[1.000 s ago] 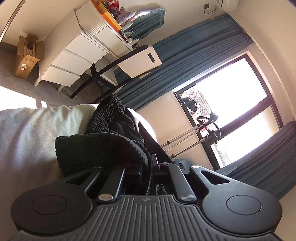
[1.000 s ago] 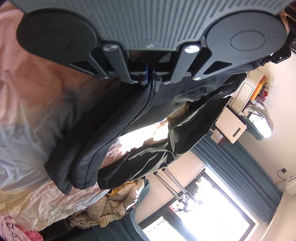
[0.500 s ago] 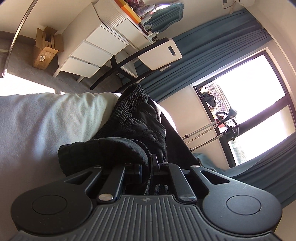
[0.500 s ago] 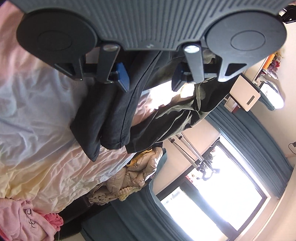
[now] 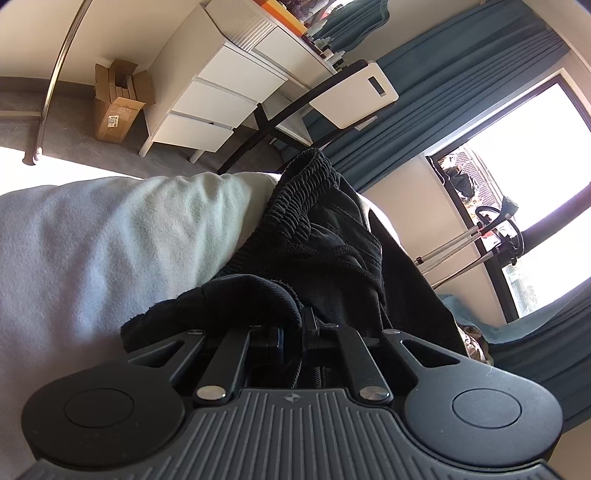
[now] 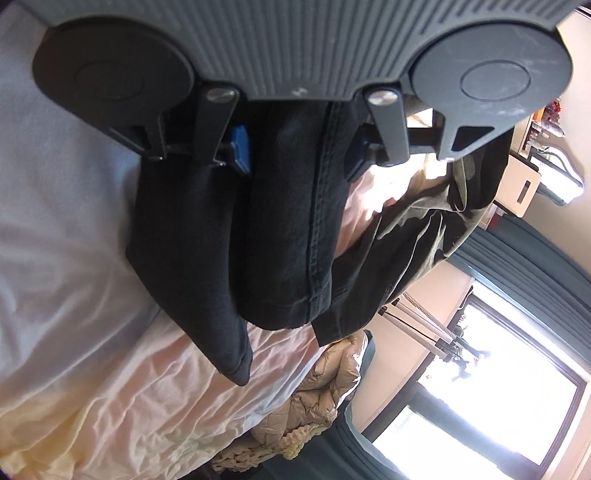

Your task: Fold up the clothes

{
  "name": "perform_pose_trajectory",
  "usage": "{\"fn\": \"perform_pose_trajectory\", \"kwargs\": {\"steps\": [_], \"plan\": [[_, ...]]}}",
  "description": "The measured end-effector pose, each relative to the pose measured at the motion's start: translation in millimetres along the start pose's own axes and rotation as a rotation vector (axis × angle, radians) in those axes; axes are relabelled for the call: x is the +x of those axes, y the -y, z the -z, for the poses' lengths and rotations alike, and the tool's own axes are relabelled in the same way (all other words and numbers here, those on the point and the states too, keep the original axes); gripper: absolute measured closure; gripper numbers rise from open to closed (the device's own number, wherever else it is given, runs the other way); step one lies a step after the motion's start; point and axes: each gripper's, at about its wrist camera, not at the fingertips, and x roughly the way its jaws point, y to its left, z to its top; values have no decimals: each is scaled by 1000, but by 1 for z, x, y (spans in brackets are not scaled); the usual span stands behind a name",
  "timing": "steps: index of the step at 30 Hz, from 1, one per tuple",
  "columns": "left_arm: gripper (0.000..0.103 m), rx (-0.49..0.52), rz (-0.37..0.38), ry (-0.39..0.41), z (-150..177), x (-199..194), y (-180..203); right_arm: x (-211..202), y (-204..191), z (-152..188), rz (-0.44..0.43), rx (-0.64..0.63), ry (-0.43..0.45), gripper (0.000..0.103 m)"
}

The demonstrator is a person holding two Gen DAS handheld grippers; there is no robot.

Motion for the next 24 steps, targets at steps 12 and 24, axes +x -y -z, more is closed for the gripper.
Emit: {"fn": "perform_pose_trajectory", "kwargs": {"steps": [12, 24], "plan": [[93, 58, -45, 28, 8, 5, 8, -11, -40, -4, 0, -82, 213, 99], [93, -50, -13, -16, 12, -2, 1, -205, 29, 5, 106, 268, 670, 99]]}}
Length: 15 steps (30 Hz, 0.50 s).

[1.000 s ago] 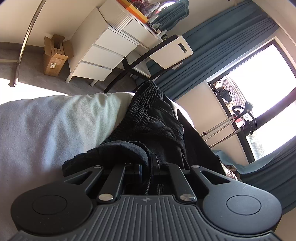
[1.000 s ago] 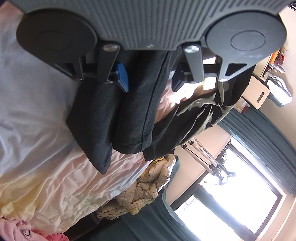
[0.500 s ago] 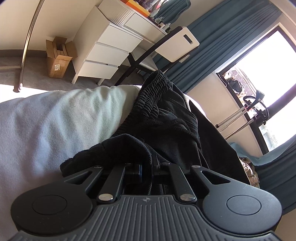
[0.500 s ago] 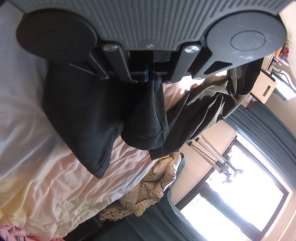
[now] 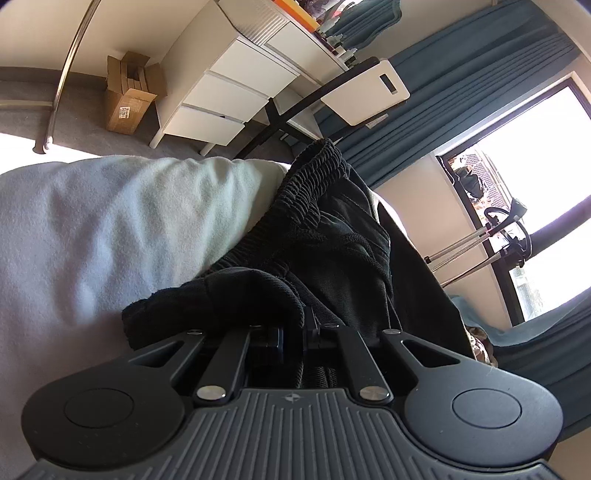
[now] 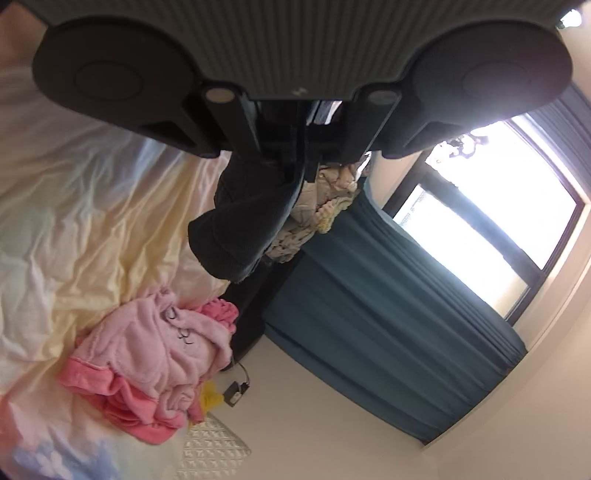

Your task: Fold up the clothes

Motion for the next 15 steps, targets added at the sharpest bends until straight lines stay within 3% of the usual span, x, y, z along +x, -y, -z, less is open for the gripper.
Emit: {"fn": "perform_pose_trajectory", "kwargs": {"steps": [4, 6, 10, 15], "plan": [[93, 48, -16, -5, 2, -2, 6, -7, 77, 22, 233, 267, -141, 99], [93, 68, -24, -9, 2, -5, 8, -13, 105, 34, 310, 394, -181, 98], [93, 88, -34, -41, -4, -2, 9, -26, 117, 43, 301, 532, -181, 98], [93, 102, -37, -73, -9, 0, 12, -27, 111, 34, 262, 489, -185, 93]]}}
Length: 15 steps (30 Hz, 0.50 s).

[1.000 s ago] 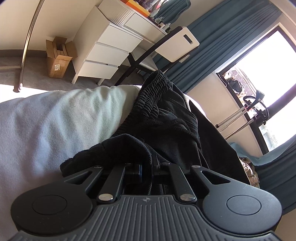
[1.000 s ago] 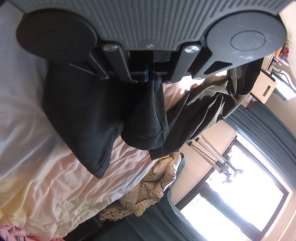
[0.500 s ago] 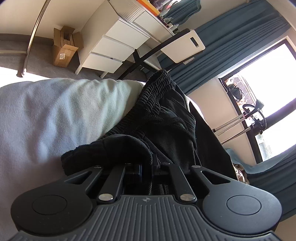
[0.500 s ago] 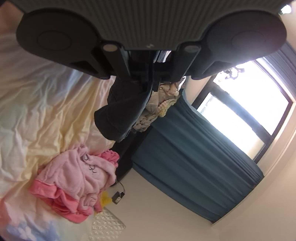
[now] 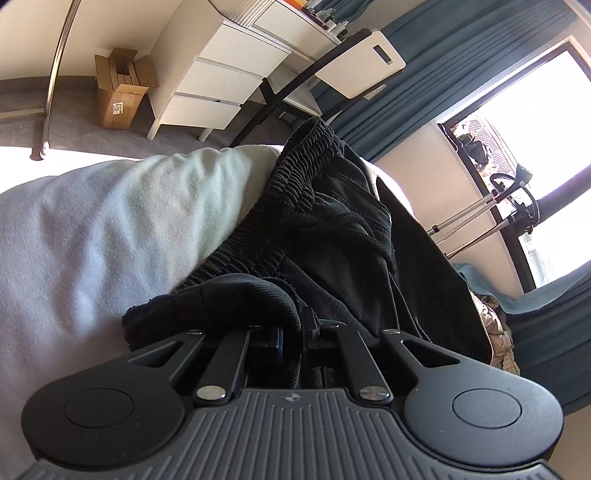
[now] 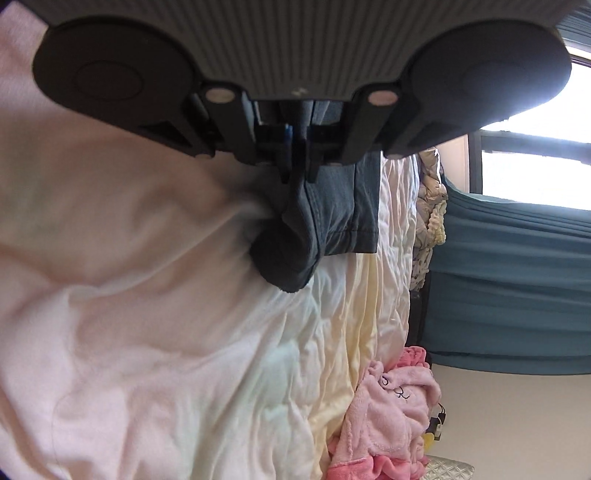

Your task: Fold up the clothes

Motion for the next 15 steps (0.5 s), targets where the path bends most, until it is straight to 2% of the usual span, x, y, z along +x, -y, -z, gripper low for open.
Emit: {"fn": "perform_pose_trajectory", "kwargs": {"steps": [1, 3, 9, 14, 15], "plan": [[93, 6, 8, 1, 0, 0, -1, 2, 0, -2, -10, 7, -11, 92], [93, -1, 26, 8, 4, -2, -8, 11, -2, -9, -39, 9, -55, 85], [93, -38, 63, -3, 3, -5, -13, 30, -28, -10, -154, -77, -100, 85], [93, -117, 105, -27, 0, -1, -23, 46, -36, -8, -65, -177, -77, 85], [93, -126, 110, -28, 0, 0, -23, 51, -35, -8, -38, -199, -70, 89]]}}
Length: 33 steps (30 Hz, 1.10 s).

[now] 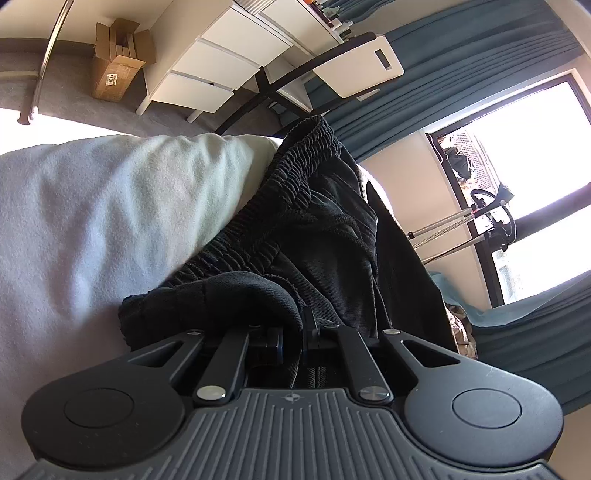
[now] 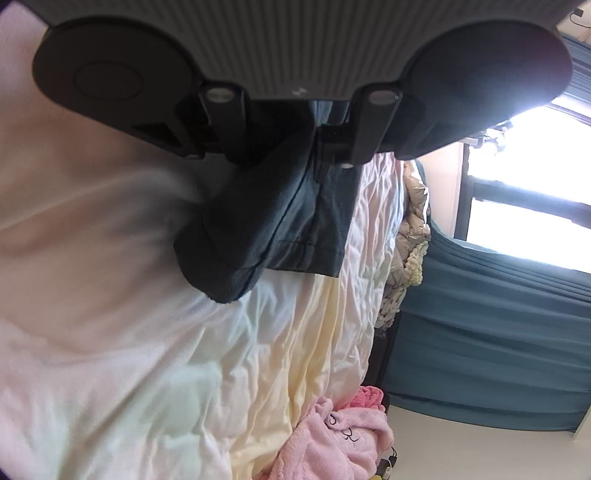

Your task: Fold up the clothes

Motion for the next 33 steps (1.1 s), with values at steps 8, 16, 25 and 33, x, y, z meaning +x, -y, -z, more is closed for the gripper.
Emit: {"fn": "perform_pose_trajectory", "kwargs": {"steps": [8, 16, 25, 33], "plan": [[95, 36, 118, 51, 0, -9, 5, 11, -93, 8, -111, -242, 49, 98], [95, -94, 229, 70, -22, -33, -11, -63, -176, -6, -399, -283, 235, 98], [95, 85, 114, -39, -20, -35, -8, -45, -1, -9, 130, -55, 95, 97], [79, 200, 53, -95, -19, -47, -3, -60, -25, 4, 170, -292, 132, 69]]}}
